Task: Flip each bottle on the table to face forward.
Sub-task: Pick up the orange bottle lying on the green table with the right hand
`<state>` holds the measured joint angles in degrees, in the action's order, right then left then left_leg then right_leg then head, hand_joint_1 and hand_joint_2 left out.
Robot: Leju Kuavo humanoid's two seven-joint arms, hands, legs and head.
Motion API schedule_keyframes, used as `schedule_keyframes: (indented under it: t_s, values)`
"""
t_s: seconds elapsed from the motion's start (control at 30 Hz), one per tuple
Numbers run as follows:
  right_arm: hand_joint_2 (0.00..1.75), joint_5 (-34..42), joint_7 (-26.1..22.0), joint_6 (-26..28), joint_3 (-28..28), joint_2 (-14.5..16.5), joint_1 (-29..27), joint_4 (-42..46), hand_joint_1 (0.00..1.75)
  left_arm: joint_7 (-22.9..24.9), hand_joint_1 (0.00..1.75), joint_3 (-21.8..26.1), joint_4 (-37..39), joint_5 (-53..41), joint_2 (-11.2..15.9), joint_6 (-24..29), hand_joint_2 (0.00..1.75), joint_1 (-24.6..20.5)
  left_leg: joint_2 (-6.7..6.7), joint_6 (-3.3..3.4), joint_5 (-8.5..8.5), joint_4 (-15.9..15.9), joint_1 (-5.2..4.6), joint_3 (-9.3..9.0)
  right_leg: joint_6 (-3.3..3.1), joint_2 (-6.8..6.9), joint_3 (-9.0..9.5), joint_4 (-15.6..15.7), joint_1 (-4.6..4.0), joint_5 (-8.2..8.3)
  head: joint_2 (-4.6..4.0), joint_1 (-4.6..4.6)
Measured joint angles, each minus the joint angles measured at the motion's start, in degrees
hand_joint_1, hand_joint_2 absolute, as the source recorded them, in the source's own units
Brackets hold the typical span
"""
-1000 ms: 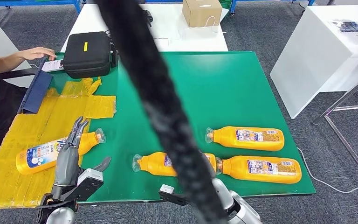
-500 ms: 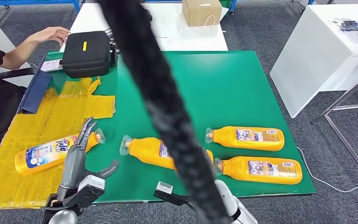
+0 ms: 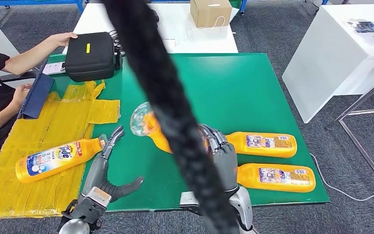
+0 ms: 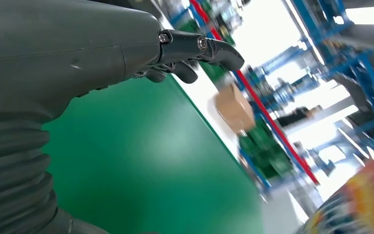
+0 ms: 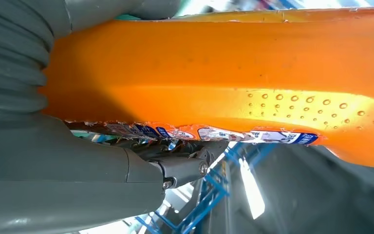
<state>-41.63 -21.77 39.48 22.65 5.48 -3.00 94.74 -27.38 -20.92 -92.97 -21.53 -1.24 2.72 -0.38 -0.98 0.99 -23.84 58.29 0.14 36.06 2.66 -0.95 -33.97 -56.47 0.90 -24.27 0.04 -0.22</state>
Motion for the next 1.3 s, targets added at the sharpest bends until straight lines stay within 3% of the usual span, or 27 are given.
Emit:
schedule_keyframes:
  t_s: [0.13, 0.33, 0.47, 0.63, 0.87, 1.0, 1.3]
  values:
    - [1.75, 8.47, -5.47, -0.15, -2.83, 2.6, -0.43, 1.7, 1.75, -0.36, 0.0, -2.67, 0.27, 4.25, -0.02, -1.87, 1.75, -1.29, 0.03, 0.0, 0.0, 0.0, 0.0, 0.0, 0.0, 0.0, 0.01, 0.0, 0.0, 0.0, 0.0, -0.01]
    - [1.75, 19.06, -5.3, -5.53, -3.34, 3.34, 0.26, -0.1, 1.75, -0.53, 0.0, -5.67, -0.32, 11.24, -0.01, -4.76, 1.75, -2.31, 0.0, 0.0, 0.0, 0.0, -0.01, 0.0, 0.0, 0.0, 0.04, 0.0, 0.01, 0.0, 0.0, 0.0]
    - [1.75, 20.07, -6.0, -10.7, -1.68, 3.39, 1.3, -3.08, 1.75, -0.53, 0.0, -6.35, -0.68, 16.29, 0.08, -7.41, 1.75, -2.92, 0.01, 0.0, 0.0, 0.0, 0.0, 0.0, 0.0, 0.0, 0.05, -0.01, -0.01, 0.01, 0.0, -0.01]
    - [1.75, 20.06, -6.75, -15.88, 4.88, 3.29, 3.39, -8.9, 1.75, -0.53, 0.0, -6.68, -0.72, 21.59, 0.14, -9.64, 1.75, -4.17, 0.0, -0.01, 0.01, 0.0, 0.06, 0.0, -0.01, 0.0, 0.04, -0.02, -0.07, 0.0, 0.0, 0.0]
    - [1.75, 14.22, -6.85, -13.57, 12.64, 2.5, 6.07, -15.62, 1.75, -0.23, 0.03, -6.69, -0.72, 23.9, 0.21, -9.66, 1.75, -5.21, -0.02, -0.01, 0.01, 0.0, 0.05, 0.01, -0.01, 0.0, 0.04, -0.01, -0.05, -0.01, 0.0, -0.01]
    - [1.75, 11.4, -6.77, -10.93, 14.55, 2.02, 7.21, -17.45, 1.75, -0.17, 1.71, -6.67, -0.69, 24.15, 0.27, -8.85, 1.75, -5.4, 0.0, -0.01, 0.0, 0.0, 0.03, 0.02, -0.01, 0.0, 0.02, -0.01, -0.03, -0.01, 0.0, -0.01]
    - [1.75, 11.08, -5.6, -9.94, 16.13, 1.68, 8.74, -18.91, 1.75, -0.56, 1.75, -6.62, -0.66, 24.33, 0.27, -6.51, 1.75, -5.22, 0.02, -0.01, 0.01, 0.0, 0.03, 0.01, -0.01, 0.0, 0.01, -0.01, -0.03, 0.0, 0.0, -0.01]
